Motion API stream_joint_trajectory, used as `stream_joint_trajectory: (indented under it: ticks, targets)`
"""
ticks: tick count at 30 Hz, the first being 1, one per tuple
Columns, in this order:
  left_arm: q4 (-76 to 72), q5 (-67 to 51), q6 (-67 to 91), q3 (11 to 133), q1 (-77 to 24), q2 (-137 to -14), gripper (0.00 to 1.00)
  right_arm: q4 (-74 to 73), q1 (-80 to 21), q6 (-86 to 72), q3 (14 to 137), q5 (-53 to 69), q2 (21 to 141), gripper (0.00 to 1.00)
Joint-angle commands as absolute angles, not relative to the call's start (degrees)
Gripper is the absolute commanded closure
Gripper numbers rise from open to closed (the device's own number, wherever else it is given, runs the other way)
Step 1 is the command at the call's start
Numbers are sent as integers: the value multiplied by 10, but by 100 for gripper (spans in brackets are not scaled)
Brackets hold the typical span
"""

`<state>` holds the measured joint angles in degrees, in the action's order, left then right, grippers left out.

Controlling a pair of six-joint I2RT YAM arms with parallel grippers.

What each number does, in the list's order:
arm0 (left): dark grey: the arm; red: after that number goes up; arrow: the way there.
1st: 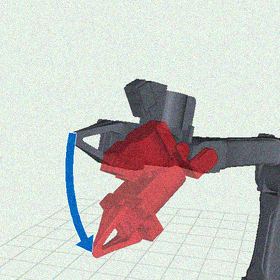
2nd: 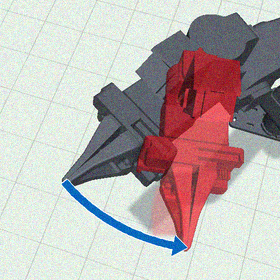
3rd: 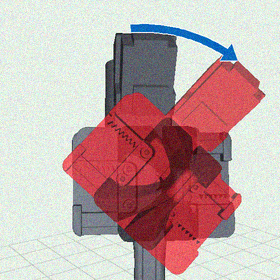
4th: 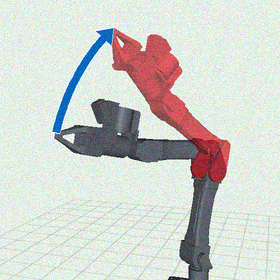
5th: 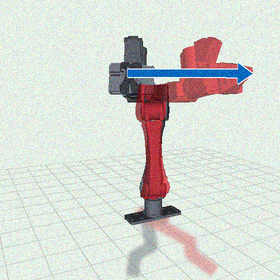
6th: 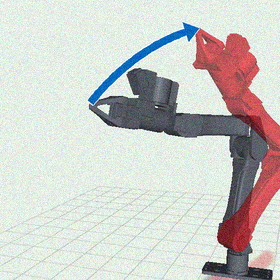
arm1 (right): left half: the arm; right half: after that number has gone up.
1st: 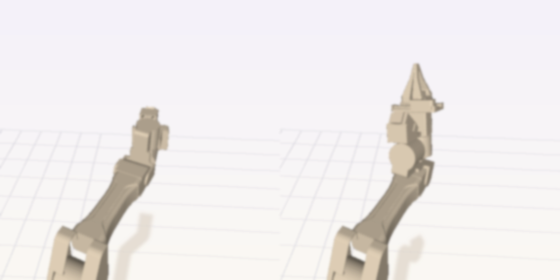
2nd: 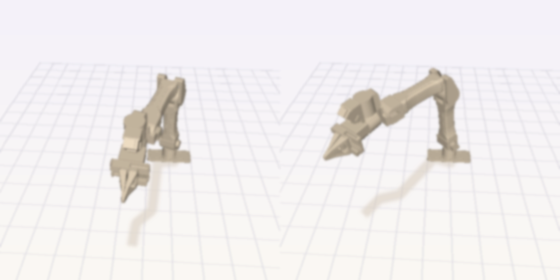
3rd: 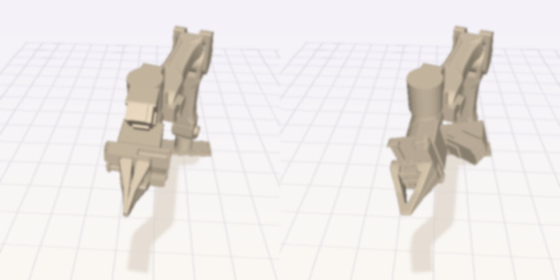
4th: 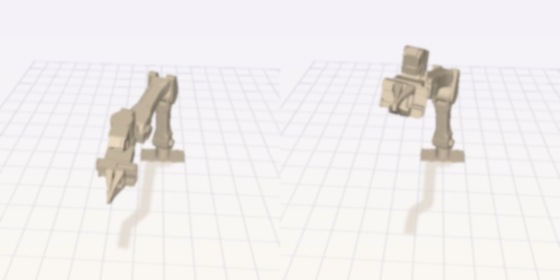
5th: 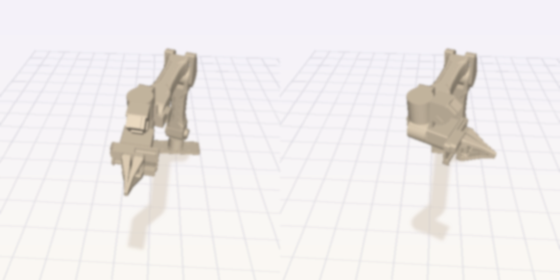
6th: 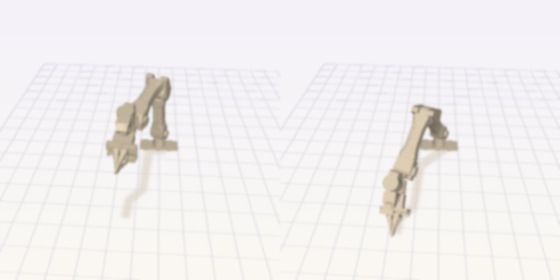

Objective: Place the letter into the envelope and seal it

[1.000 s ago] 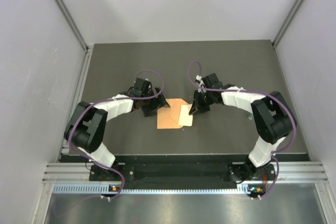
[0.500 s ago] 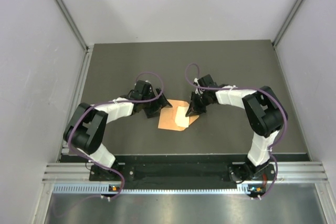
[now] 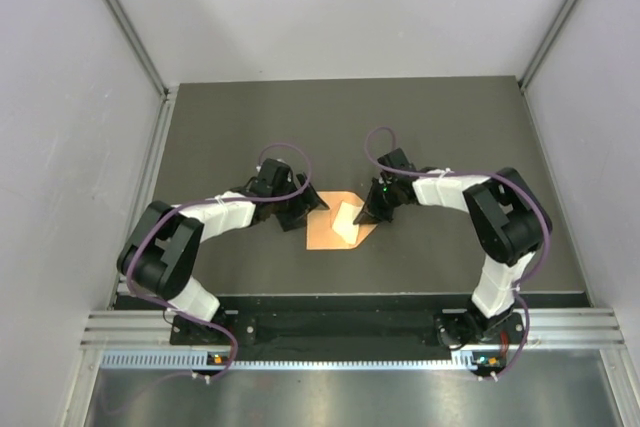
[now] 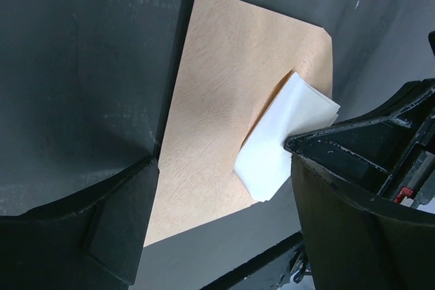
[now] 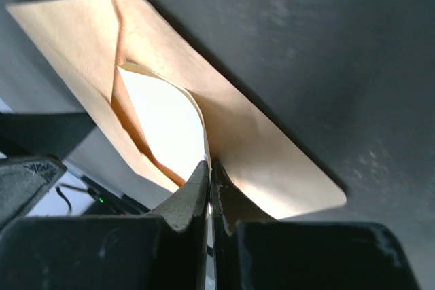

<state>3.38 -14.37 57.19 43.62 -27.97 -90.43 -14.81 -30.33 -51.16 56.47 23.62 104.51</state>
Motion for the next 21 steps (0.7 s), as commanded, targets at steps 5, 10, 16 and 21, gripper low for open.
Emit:
stream_joint_trajectory:
  ticks: [5,10,16,21]
  targets:
    - [49,-145,582,425,-288,-904,21,-83,-333,-671,522,179,1015,100]
    - [54,-157,565,435,-290,-908,23,-82,-354,-687,551,189,1032,100]
    - [56,-157,549,436,-292,-895,26,-78,-361,-673,579,200,1039,100]
    - [60,-161,541,439,-292,-892,26,-71,-367,-653,599,213,1041,100]
